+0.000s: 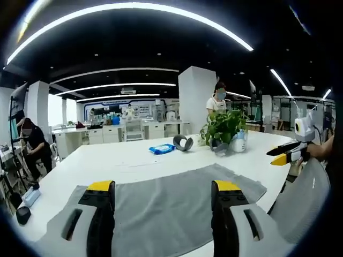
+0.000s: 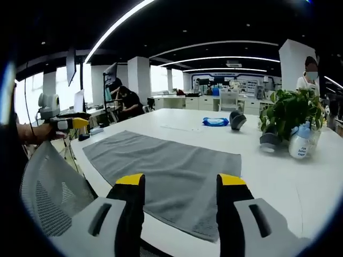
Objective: Fold the towel on the table until its edges align and the towel forms a compact rectangular stack.
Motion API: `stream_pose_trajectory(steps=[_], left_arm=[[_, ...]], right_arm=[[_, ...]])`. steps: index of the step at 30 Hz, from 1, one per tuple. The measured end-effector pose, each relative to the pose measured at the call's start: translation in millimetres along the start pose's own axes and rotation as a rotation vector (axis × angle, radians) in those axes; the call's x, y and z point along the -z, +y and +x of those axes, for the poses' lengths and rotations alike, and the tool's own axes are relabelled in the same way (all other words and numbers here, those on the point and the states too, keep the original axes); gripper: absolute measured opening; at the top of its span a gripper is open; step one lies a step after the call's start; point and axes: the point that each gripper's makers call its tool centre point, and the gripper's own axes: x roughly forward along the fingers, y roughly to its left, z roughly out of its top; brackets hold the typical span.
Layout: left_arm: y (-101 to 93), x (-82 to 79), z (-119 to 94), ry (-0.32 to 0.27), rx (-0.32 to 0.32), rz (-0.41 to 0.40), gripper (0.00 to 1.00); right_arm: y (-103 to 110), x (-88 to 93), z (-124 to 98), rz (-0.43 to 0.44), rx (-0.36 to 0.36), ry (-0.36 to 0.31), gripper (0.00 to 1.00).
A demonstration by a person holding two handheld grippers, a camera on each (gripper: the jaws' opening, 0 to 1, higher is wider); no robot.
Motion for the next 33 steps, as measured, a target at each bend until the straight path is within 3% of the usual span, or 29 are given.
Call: stream_pose_trajectory(steps=[2,4,6,9,12,13,16,18,19,21,22,25,27,29,30,32,33], left_arm=[[0.6,-21.2,5.9,-0.073,0.008,-0.15,0.7],[5.9,-33.3,13.5,-0.117,0.0,-0.269,0.67],[10.6,-38.1,20.7,-0.131,-0.01,-0.292,0.65],[12.2,-40.4,30.3,-0.151,-0.013,-0.269,0.65],[-2.9,-41.3,40.7,-0.18,0.067,-0.375,0.65],[-7.9,-37.2,43.5,-0.162,0.086,-0.386,0.66],[-28.5,-25.5,55.7,-0.082,0.164,-0.326,0.67],[-44.0,-22.0,63.7,-0.028,0.235,-0.293,0.63],[-51.0,-25.2,68.7,-0.02,0.274,-0.27,0.61],[-61.5,-29.5,73.6,0.012,0.345,-0.237,0.55],[-65.5,-33.2,77.2,0.04,0.383,-0.207,0.51],[-70.9,-47.6,86.8,0.057,0.452,-0.13,0.4],[-73.8,-57.1,96.0,0.048,0.475,-0.11,0.36],[-83.6,-56.9,104.2,0.061,0.508,-0.101,0.32],[-88.4,-54.3,108.1,0.07,0.517,-0.101,0.32],[-100.0,-46.5,114.8,0.086,0.546,-0.094,0.35],[-111.3,-36.6,119.2,0.099,0.573,-0.081,0.37]], right_arm=[[-6.2,1.4,-2.7,0.007,0.021,-0.002,0.46],[-9.2,1.3,-6.2,0.006,0.025,-0.008,0.35],[-12.1,-0.4,-5.4,0.023,0.028,-0.018,0.33],[-14.2,1.6,0.6,0.006,0.019,0.007,0.42],[-17.7,1.2,3.1,0.001,-0.002,0.032,0.32],[-17.8,-0.5,2.7,0.01,-0.013,0.024,0.3],[-25.0,1.4,4.5,0.054,-0.018,0.027,0.28],[-30.6,6.8,5.4,0.062,-0.028,0.052,0.2],[-35.2,15.2,3.8,0.08,-0.022,0.105,0.16],[-40.0,14.2,4.5,0.04,-0.034,0.101,0.1],[-46.5,21.5,2.1,0.037,-0.017,0.151,0.09],[-55.8,29.4,1.2,0.037,-0.018,0.195,0.09],[-57.8,44.4,-0.2,0.078,-0.039,0.259,0.16],[-66.4,73.1,-4.7,0.127,-0.008,0.393,0.18],[-73.6,90.8,-5.3,0.126,-0.003,0.448,0.17],[-67.1,105.9,-10.2,0.169,-0.004,0.527,0.16],[-65.5,110.2,-9.3,0.174,-0.013,0.531,0.15]])
